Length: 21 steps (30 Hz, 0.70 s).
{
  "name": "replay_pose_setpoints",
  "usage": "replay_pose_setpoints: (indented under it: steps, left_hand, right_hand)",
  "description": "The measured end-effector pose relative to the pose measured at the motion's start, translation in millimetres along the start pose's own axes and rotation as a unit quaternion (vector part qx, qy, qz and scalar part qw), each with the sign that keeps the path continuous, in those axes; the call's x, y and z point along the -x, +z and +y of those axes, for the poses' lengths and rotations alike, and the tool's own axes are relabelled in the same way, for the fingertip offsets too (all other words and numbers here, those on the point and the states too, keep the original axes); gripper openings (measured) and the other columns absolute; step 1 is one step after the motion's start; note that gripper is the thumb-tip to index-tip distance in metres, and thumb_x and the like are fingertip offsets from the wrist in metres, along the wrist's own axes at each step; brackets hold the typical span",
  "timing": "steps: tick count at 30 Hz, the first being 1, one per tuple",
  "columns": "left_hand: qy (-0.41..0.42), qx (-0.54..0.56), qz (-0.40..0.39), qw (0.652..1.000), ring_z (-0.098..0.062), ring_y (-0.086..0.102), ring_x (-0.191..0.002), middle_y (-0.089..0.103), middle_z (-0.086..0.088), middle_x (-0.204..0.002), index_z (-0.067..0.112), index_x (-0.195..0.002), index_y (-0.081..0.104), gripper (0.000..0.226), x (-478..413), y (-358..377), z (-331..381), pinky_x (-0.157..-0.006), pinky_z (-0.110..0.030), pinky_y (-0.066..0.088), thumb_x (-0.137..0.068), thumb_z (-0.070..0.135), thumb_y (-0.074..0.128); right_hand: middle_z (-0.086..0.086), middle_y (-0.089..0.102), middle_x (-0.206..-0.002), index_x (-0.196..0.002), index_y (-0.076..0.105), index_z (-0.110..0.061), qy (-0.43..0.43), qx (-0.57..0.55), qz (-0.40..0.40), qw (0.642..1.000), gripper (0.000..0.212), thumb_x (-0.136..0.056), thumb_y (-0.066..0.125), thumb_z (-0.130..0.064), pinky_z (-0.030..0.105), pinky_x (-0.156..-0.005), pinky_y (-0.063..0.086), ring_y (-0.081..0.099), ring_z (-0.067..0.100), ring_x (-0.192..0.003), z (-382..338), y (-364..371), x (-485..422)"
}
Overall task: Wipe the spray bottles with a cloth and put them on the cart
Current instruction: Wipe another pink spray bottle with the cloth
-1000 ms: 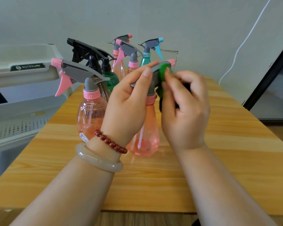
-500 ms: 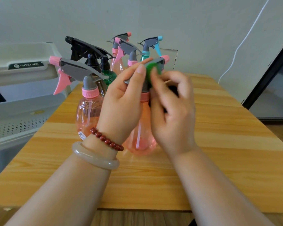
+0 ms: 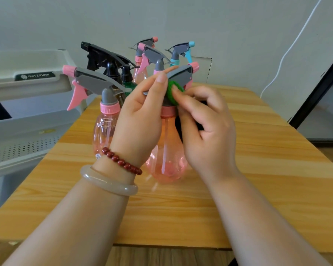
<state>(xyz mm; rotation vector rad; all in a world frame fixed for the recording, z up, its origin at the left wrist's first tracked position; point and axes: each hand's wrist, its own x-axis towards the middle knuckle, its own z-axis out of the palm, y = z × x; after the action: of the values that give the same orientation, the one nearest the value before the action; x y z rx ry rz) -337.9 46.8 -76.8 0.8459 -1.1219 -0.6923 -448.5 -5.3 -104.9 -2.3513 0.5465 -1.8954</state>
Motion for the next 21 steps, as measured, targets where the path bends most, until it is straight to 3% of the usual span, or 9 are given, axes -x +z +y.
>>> replay_pose_setpoints:
  steps: [3, 7, 12, 15, 18, 21]
  left_hand:
    - [0.007, -0.017, -0.001, 1.0, -0.013, 0.065, -0.116, 0.073, 0.0, -0.116, 0.024, -0.117, 0.067, 0.029, -0.8, 2.2, -0.1, -0.106, -0.042, 0.048, -0.107, 0.025, 0.04]
    - [0.005, 0.001, -0.007, 1.0, -0.015, 0.065, -0.116, 0.073, -0.002, -0.117, 0.021, -0.118, 0.067, 0.03, -1.5, 1.4, -1.7, -0.104, -0.04, 0.049, -0.108, 0.024, 0.039]
    - [-0.02, 0.035, 0.001, 0.999, -0.021, 0.07, -0.1, 0.075, -0.003, -0.098, 0.017, -0.116, 0.068, 0.032, -1.0, -3.3, -1.6, -0.092, -0.039, 0.054, -0.107, 0.027, 0.039]
    - [-0.018, 0.036, -0.005, 0.999, -0.036, 0.065, -0.112, 0.072, -0.015, -0.111, 0.016, -0.12, 0.067, 0.034, -0.7, -1.4, -2.4, -0.103, -0.054, 0.048, -0.106, 0.031, 0.041]
    - [-0.008, 0.011, -0.016, 1.0, -0.023, 0.065, -0.117, 0.071, -0.008, -0.118, 0.019, -0.12, 0.066, 0.031, 1.1, 3.3, -1.5, -0.106, -0.049, 0.047, -0.107, 0.027, 0.039]
    - [-0.011, 0.018, -0.005, 1.0, -0.023, 0.068, -0.11, 0.074, -0.008, -0.112, 0.024, -0.113, 0.068, 0.029, 2.2, 2.2, 0.7, -0.101, -0.045, 0.052, -0.107, 0.027, 0.039]
  right_hand:
    - [0.012, 0.063, -0.102, -0.117, 0.07, -0.002, 0.021, 0.018, 0.033, 0.999, 0.027, -0.094, 0.057, 0.005, 0.041, -0.08, 0.051, 0.062, 0.029, -0.093, -0.1, -2.7, -3.3]
    - [0.006, 0.062, -0.098, -0.112, 0.073, -0.005, 0.061, -0.025, 0.025, 0.998, 0.023, -0.093, 0.059, 0.0, 0.02, -0.079, 0.047, 0.059, 0.014, -0.087, -6.3, -4.6, -7.9]
    - [0.008, 0.062, -0.089, -0.096, 0.078, -0.006, -0.009, -0.024, -0.042, 0.999, 0.022, -0.085, 0.061, 0.001, 0.028, -0.073, 0.045, 0.056, 0.02, -0.078, -6.7, -5.9, -5.6]
    - [0.011, 0.063, -0.092, -0.101, 0.077, -0.005, -0.014, 0.006, -0.014, 1.0, 0.021, -0.088, 0.062, 0.003, 0.032, -0.075, 0.049, 0.06, 0.023, -0.081, -5.7, -6.7, -8.5]
    - [0.008, 0.063, -0.097, -0.106, 0.075, -0.004, 0.026, -0.002, 0.029, 0.999, 0.02, -0.091, 0.063, 0.003, 0.02, -0.078, 0.047, 0.061, 0.017, -0.083, -4.4, -8.2, -11.5]
    - [0.003, 0.061, -0.094, -0.1, 0.076, -0.005, 0.055, -0.048, -0.01, 0.997, 0.02, -0.088, 0.063, 0.003, 0.015, -0.078, 0.044, 0.059, 0.011, -0.084, -4.8, -7.7, -7.2]
